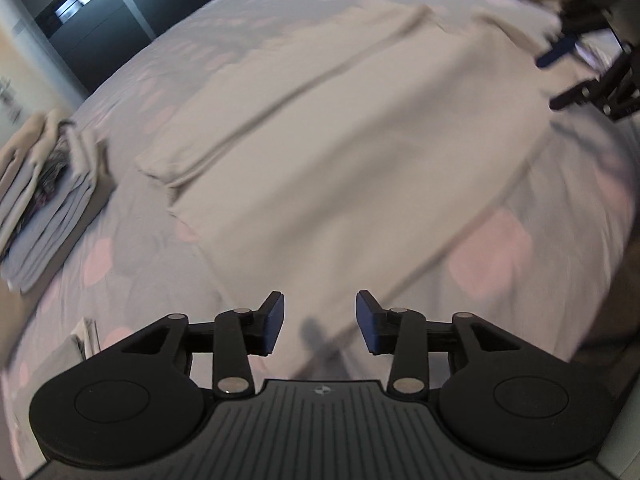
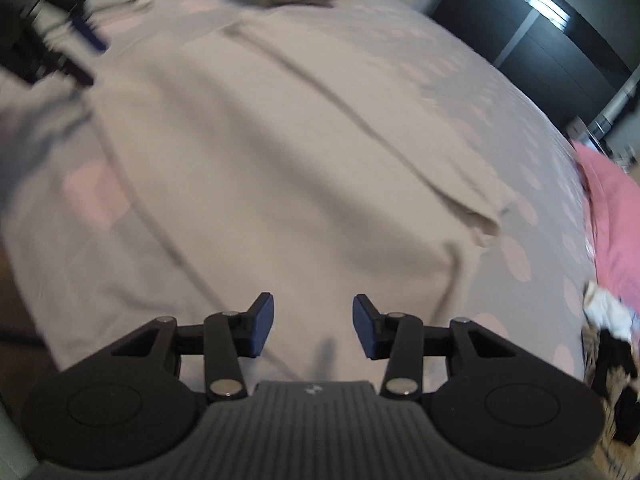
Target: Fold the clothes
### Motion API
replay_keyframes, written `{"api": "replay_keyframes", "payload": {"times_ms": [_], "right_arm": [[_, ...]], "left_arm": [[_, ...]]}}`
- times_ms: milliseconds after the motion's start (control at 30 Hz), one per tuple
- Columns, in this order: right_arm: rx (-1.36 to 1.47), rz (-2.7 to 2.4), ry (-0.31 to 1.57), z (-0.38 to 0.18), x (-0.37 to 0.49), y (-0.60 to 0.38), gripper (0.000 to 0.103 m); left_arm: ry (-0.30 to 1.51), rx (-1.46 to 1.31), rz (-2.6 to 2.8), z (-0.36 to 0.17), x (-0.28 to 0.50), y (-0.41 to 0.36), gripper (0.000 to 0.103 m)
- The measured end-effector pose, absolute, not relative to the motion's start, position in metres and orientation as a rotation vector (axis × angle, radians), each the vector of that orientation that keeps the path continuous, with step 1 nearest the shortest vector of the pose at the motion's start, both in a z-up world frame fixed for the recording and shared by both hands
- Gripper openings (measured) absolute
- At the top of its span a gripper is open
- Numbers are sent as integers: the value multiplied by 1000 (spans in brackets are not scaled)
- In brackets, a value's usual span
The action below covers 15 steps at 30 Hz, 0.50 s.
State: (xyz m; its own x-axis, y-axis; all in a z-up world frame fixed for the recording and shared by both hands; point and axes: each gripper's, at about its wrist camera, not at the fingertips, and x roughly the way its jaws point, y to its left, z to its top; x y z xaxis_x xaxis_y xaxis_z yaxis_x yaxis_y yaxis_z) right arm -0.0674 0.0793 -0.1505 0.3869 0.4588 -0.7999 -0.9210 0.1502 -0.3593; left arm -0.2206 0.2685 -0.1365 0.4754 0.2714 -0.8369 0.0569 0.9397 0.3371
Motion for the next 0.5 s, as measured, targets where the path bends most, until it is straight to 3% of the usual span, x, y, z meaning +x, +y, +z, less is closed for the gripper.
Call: {"api": "replay_keyframes", "payload": {"times_ms": [267, 367, 500], "right_arm": [[-1276, 1057, 447, -187, -100, 68, 48], [-1361, 1004, 409, -195, -97, 65, 48], [-1500, 925, 350, -209, -92, 59, 48]], "left_arm": [[1145, 629, 120, -175, -233, 245, 37], [1122, 707, 122, -182, -236, 246, 47], [1086, 850, 101, -195, -239, 239, 47]]}}
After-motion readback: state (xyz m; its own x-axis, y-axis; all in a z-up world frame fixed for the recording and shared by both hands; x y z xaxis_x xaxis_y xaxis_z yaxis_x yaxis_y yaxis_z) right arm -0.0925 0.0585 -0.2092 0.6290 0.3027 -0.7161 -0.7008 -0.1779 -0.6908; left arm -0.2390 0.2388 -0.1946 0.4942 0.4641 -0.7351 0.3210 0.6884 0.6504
